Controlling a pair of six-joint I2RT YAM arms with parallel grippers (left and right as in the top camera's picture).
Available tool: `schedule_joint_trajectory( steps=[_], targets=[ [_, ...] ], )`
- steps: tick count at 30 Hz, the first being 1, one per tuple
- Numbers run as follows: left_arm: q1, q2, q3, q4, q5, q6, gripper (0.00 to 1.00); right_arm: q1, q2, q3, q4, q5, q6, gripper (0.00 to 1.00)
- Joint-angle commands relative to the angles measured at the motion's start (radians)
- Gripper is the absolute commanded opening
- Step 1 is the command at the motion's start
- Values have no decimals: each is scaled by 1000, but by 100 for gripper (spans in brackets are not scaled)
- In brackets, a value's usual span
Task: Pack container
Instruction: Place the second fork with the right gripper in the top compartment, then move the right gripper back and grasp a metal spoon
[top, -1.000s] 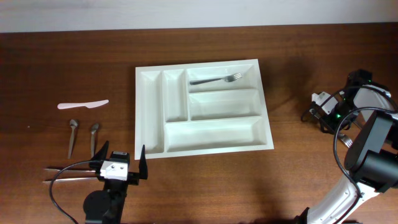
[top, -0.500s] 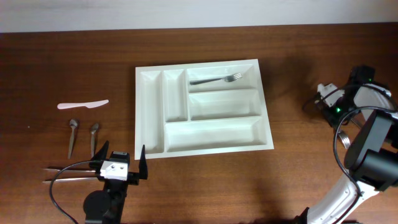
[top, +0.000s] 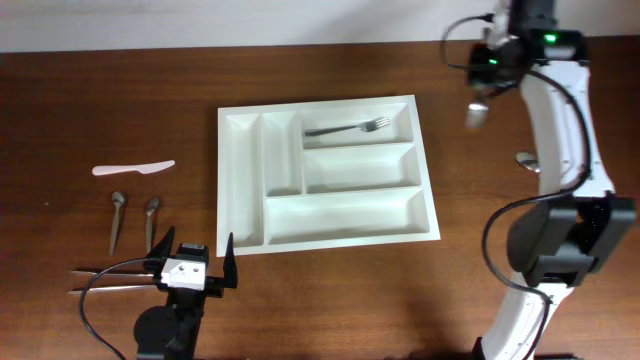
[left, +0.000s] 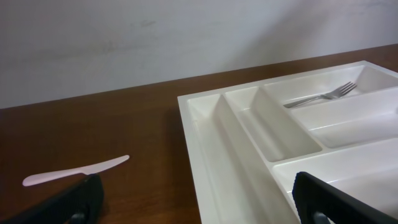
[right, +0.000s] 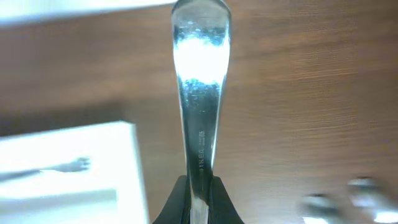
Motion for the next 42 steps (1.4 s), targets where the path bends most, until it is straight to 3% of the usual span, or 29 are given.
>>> schedule_joint_trajectory(
  steps=[1,12,20,23,26,31,34,37,40,41,42],
  targets=[
    [6,-5,-8,1,11,16,99,93,-13,16,20,-65,525,4],
    [6,-5,-8,1,11,16,99,323,-11,-87,74,26,1324,4],
    [6,-5,-8,1,11,16,99,374,-10,-269,199,28,1584,4],
    [6,-5,-8,1,11,16,99,374,-8,-296,246,30,1584,5],
    [6,-5,-8,1,11,16,99,373,-8,-303,257,37,1584,24],
    [6,-5,-8,1,11,16,99,367,-8,-303,272,65,1567,36],
    [6,-5,-8,1,11,16,99,342,-8,-301,287,75,1483,51],
    [6,-5,-8,1,11,16,99,268,-25,-282,288,99,1291,62],
    [6,-5,-8,1,11,16,99,119,-62,-259,287,146,994,84],
    [6,-5,-8,1,11,16,99,-2,-83,-245,287,121,689,87],
    [6,-5,-8,1,11,16,99,-43,-87,-240,286,80,543,87]
  ],
)
